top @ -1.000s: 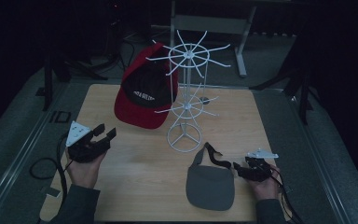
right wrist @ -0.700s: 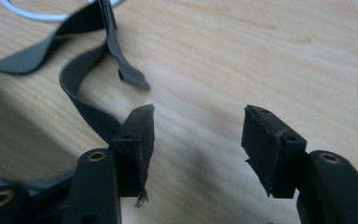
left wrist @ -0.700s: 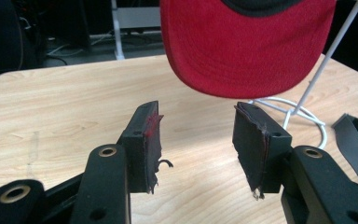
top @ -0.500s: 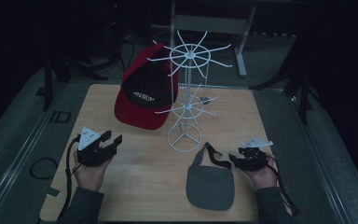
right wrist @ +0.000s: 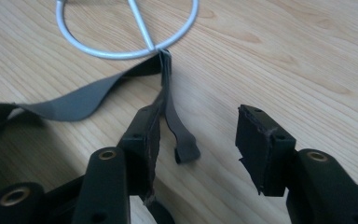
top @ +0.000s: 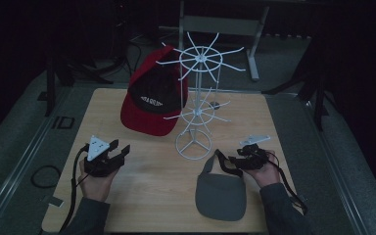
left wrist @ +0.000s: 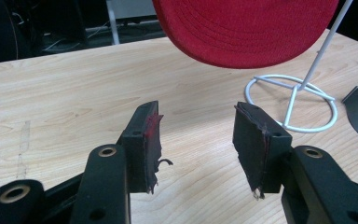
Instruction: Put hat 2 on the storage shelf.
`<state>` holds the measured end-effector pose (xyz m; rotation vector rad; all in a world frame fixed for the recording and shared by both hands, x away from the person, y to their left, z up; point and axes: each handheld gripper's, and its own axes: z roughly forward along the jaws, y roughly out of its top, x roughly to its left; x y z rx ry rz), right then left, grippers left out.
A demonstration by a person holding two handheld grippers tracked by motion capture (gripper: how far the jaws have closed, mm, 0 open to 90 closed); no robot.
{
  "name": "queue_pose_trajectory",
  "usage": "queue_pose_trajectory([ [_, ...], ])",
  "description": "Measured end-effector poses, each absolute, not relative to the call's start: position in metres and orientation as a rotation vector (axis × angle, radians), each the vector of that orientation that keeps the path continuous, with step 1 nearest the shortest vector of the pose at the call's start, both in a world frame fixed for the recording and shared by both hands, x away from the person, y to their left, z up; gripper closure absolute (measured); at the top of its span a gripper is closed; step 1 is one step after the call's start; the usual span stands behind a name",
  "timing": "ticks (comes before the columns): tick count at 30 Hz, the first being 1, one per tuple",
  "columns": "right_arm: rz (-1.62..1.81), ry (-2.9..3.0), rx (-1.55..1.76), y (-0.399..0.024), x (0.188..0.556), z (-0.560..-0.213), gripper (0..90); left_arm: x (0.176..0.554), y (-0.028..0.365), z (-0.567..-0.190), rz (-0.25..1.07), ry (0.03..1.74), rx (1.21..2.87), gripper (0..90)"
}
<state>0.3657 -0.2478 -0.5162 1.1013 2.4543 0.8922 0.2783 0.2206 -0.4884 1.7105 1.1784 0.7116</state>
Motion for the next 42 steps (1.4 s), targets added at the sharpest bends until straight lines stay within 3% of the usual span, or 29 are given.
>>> queue_pose_trajectory([
  [7,0.867,2.518,1.091,-0.232,0.376,-0.518,59.9,0.276,0.22,-0.487,0.711,1.173,1.695,51.6],
  [14,0.819,2.563,1.074,-0.22,0.384,-0.525,63.0,0.276,0.22,-0.487,0.719,1.175,1.697,50.9],
  [22,0.688,2.626,1.11,-0.205,0.394,-0.535,75.4,0.275,0.22,-0.488,0.725,1.176,1.699,50.9],
  [23,0.671,2.62,1.128,-0.205,0.396,-0.537,84.2,0.275,0.221,-0.488,0.727,1.176,1.699,50.8],
  [24,0.669,2.615,1.134,-0.206,0.397,-0.537,87.1,0.275,0.221,-0.488,0.727,1.176,1.699,50.9],
  [42,0.798,2.312,1.071,-0.229,0.388,-0.505,88.7,0.274,0.22,-0.49,0.769,1.185,1.703,50.8],
])
